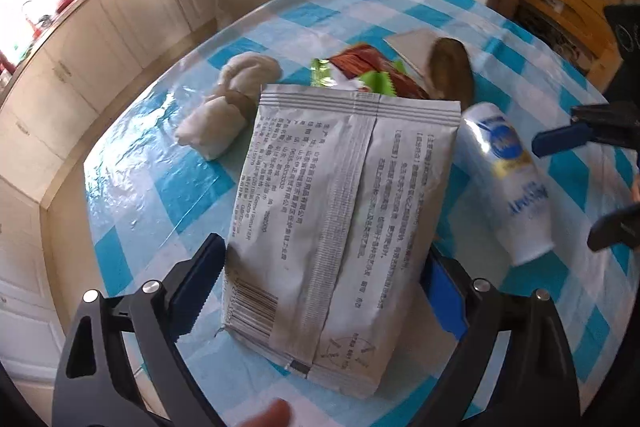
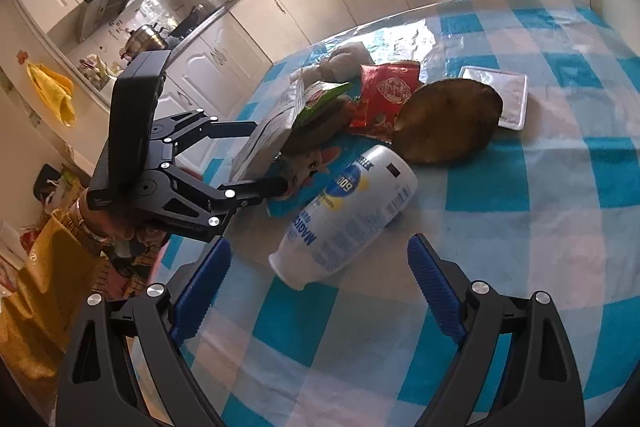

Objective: Collect trash
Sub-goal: 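Grasp the white printed paper packet with the left tool while the right tool grasps a white bottle, then carry the packet and bottle over the red bucket and open both tools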

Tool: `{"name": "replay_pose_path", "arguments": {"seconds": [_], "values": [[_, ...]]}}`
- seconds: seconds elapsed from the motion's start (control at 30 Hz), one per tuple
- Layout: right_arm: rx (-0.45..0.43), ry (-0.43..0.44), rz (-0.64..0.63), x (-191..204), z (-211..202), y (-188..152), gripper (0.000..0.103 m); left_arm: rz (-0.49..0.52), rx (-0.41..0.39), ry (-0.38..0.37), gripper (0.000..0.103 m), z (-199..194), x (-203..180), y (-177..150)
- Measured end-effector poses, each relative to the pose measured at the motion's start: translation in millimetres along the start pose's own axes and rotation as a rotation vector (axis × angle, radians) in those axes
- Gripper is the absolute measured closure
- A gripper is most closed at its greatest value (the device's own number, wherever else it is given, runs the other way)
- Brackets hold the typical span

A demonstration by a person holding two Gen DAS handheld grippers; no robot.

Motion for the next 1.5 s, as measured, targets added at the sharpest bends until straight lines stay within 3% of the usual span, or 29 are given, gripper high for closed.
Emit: {"name": "replay_pose_path", "arguments": {"seconds": [0.43,0.57,0.7,0.77,0.97,1.2,1.5], "values": [[-0.013,-0.087,0.006,-1.0,22.0,15.2,0.014,-0.136,-0.131,-0.022,0.009,3.3,8.2,-6.3],[0.006,-0.121,0.014,-4.5,32.7,17.4,0.031,-0.167,-0.152,-0.023,0.014,1.5,6.3,-8.7],[0.002,-0.132,0.012,-5.6,34.2,17.3,0.035,-0.180,-0.160,0.002,0.019,-2.2,-2.2,-13.0],[0.004,-0.129,0.010,-6.2,34.1,15.7,0.046,-0.180,-0.162,0.017,0.020,-2.8,-6.9,-14.8],[0.010,-0.114,0.009,-8.8,29.5,10.7,0.052,-0.219,-0.181,0.047,0.022,-9.8,-22.0,-26.6],[-0.003,-0.087,-0.004,-14.3,17.3,1.0,0.055,-0.325,-0.254,0.079,0.022,-34.3,-29.1,-47.7],[-0.033,-0.067,-0.056,-6.7,1.0,-9.2,0.055,-0.461,-0.335,0.188,0.022,-72.5,-32.9,-86.5]]}}
Point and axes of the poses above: each gripper's, at about its wrist camera, not at the fingertips, and z roughly the way its jaws point, x to its left, y to its top, the point moved 5 cm from there along z, roughly the way its jaws point, and after that the axes turned 14 degrees about -y, right-handed, at the moved point
